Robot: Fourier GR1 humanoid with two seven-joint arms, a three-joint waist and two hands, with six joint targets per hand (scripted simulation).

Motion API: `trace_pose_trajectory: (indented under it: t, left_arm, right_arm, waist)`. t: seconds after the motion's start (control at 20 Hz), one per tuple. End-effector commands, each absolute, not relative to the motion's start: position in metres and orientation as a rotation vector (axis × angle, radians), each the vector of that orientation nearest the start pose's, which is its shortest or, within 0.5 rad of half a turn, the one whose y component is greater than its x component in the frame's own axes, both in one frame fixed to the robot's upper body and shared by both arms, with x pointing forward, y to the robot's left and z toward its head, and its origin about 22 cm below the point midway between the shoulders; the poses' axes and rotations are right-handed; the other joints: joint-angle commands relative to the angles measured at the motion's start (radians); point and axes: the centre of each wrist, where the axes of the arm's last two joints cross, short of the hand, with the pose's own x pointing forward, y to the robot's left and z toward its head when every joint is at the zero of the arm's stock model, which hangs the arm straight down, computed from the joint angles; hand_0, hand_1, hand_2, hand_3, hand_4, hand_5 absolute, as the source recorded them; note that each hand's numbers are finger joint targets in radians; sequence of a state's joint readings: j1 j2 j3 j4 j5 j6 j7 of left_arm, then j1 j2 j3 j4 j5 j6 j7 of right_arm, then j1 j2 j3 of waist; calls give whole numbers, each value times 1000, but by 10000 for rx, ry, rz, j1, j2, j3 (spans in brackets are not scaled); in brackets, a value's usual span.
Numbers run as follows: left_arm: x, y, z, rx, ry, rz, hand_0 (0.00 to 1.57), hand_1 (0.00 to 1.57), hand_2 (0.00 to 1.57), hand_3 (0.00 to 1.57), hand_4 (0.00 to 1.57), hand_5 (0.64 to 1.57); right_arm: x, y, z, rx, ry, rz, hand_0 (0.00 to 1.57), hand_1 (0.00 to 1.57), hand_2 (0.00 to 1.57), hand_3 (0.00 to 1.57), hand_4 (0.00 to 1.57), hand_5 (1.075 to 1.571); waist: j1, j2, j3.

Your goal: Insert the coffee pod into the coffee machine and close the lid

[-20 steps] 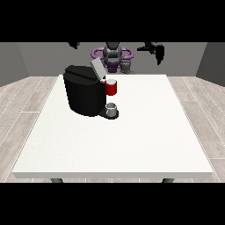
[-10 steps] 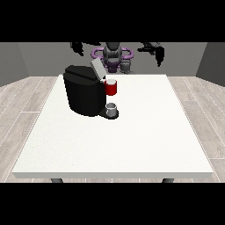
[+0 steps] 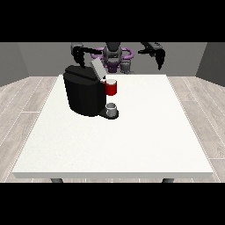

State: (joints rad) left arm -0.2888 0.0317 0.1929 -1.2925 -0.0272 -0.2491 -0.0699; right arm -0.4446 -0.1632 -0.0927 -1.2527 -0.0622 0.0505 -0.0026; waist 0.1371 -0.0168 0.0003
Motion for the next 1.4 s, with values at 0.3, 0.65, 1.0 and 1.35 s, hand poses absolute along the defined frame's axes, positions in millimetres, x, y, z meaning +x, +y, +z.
trace_pose_trajectory:
  t: [0.3, 0.65, 1.0, 1.35]
  left_arm:
    - [306, 263, 24, -785, -16621, -1009, 0, 0, 0, 0, 0, 1571]
    - [300, 265, 28, -912, -16800, -1631, 0, 0, 0, 0, 0, 1571]
    - [314, 268, 34, -641, -17063, -1327, 0, 0, 0, 0, 0, 1571]
    - [294, 261, 15, -664, -16918, -1152, 0, 0, 0, 0, 131, 1571]
  right_arm:
    - [366, -237, 57, -18, -16811, 2571, 0, 0, 0, 0, 0, 1571]
    - [383, -224, 66, -78, -17171, 2559, 0, 0, 0, 0, 40, 1571]
    - [398, -202, 93, 394, -17472, 3066, 0, 0, 0, 0, 0, 1571]
    - [395, -205, 75, 74, -16981, 3093, 0, 0, 0, 0, 77, 1571]
  waist:
    - [-285, 488, -2]
    - [44, 830, -2]
    - [-172, 1225, -4]
    - [91, 809, -4]
